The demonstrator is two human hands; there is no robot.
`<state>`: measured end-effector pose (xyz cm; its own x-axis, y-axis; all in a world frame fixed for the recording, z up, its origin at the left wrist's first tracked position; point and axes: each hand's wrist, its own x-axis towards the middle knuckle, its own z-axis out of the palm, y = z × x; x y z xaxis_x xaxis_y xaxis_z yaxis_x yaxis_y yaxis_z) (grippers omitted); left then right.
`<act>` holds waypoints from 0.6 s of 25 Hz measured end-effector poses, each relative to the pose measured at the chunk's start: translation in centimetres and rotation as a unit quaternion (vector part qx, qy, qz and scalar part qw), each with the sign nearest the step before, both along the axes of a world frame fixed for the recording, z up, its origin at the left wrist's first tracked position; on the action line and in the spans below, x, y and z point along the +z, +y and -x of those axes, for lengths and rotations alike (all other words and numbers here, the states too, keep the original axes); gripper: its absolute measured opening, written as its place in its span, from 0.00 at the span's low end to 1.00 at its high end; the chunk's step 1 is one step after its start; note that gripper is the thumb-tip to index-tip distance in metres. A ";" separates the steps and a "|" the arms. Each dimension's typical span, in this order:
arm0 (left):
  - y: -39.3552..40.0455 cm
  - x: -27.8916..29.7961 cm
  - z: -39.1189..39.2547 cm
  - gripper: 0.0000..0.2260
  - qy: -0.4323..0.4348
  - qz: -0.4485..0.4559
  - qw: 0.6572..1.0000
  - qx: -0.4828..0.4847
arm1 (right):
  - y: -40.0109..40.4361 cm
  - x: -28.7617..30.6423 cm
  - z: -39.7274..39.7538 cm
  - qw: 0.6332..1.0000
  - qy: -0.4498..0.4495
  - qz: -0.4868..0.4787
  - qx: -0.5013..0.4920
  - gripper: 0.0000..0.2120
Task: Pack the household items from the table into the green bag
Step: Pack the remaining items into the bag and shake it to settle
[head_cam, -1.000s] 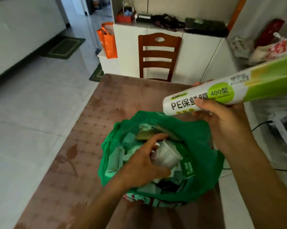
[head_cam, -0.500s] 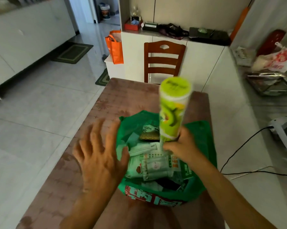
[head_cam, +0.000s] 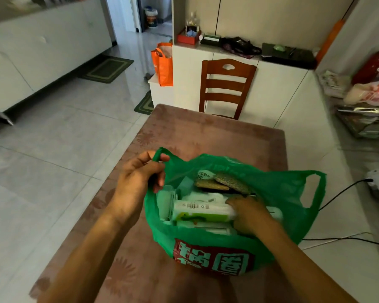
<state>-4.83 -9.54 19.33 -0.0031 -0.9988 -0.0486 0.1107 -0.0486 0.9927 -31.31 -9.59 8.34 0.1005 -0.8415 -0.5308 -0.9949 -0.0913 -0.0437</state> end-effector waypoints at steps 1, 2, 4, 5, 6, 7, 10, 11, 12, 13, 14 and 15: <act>0.0 -0.1 0.2 0.07 -0.007 0.000 1.000 -0.017 | 0.0 -0.1 -0.6 1.000 0.013 -0.003 0.006 0.29; 0.0 -0.1 0.2 0.07 -0.013 -0.001 1.000 -0.028 | 0.2 0.1 -0.9 1.000 0.011 0.003 0.001 0.31; -0.3 0.1 -0.5 0.10 -0.013 -0.008 1.000 -0.025 | 0.9 1.7 -0.2 0.988 -0.073 0.133 -0.035 0.28; -0.5 0.1 -1.0 0.11 -0.010 -0.015 1.000 -0.013 | 1.5 3.2 0.7 0.954 -0.134 0.257 -0.076 0.27; -0.8 0.2 -1.6 0.12 -0.006 -0.021 1.000 0.003 | 2.3 5.0 2.0 0.901 -0.174 0.375 -0.129 0.26; -1.1 0.2 -2.0 0.12 0.000 -0.027 1.000 0.012 | 3.3 6.8 3.4 0.844 -0.186 0.464 -0.197 0.27; -2.1 0.5 -1.6 0.11 0.004 -0.031 1.000 -0.003 | 4.9 9.4 7.2 0.804 -0.152 0.414 -0.398 0.38; -2.3 0.5 -1.3 0.11 -0.001 -0.034 0.999 -0.017 | 5.2 9.3 7.9 0.820 -0.163 0.316 -0.448 0.39; -2.5 0.7 -1.2 0.12 -0.004 -0.039 0.999 -0.036 | 5.6 9.4 8.4 0.823 -0.204 0.221 -0.482 0.36; -2.8 0.9 -1.3 0.12 -0.005 -0.050 0.997 -0.059 | 6.0 9.8 8.4 0.812 -0.286 0.142 -0.488 0.31; -3.0 1.2 -1.5 0.12 -0.010 -0.070 0.994 -0.089 | 6.5 11.0 8.4 0.773 -0.405 0.081 -0.482 0.25; -3.5 1.6 -1.9 0.13 -0.016 -0.094 0.988 -0.122 | 7.0 12.5 8.7 0.707 -0.517 0.043 -0.481 0.21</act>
